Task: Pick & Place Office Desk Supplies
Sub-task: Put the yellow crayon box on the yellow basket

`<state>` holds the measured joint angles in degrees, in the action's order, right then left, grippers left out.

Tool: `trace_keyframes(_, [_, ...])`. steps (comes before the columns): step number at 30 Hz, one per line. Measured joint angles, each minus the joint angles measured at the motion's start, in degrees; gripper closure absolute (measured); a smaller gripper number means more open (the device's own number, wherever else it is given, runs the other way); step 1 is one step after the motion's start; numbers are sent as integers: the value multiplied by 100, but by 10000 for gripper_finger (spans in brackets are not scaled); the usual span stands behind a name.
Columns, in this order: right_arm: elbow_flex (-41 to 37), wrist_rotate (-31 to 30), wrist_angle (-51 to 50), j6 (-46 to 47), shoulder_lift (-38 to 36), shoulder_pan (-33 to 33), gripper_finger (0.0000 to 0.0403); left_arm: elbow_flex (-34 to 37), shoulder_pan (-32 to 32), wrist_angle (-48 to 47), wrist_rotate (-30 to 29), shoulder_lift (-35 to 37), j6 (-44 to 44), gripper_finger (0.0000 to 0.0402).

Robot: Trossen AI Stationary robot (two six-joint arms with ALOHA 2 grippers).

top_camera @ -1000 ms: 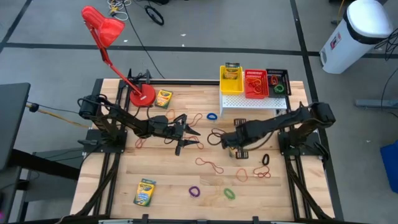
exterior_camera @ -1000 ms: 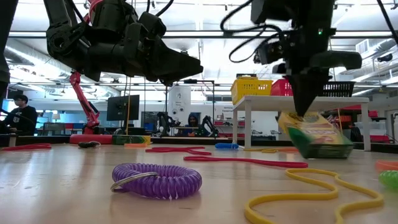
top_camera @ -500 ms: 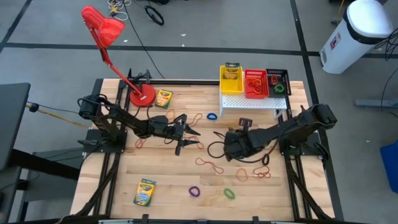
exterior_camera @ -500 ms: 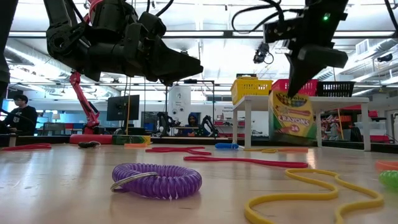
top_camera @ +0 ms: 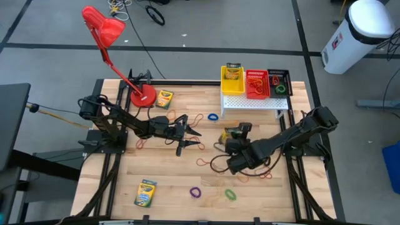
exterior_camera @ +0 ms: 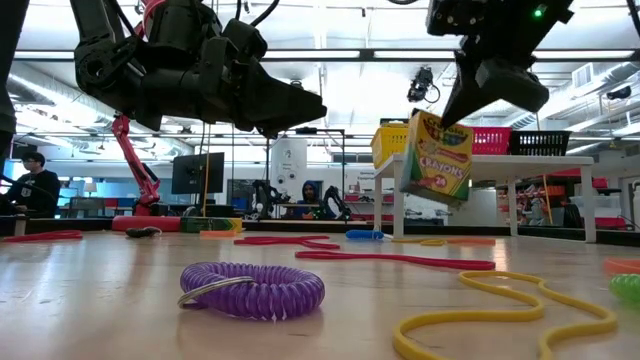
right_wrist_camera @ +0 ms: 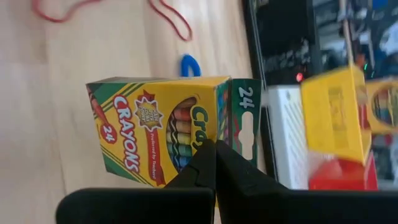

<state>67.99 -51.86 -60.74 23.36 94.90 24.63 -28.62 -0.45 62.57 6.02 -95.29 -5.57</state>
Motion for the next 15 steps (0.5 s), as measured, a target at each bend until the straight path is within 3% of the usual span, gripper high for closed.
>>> trace_keyframes(7, [2, -462, 271, -638, 857, 198, 403, -7, 0, -152, -20, 2, 127, 234])
trace_keyframes(15, [2, -962, 391, -731, 1511, 262, 403, -7, -79, -323, -500, 4, 191, 234])
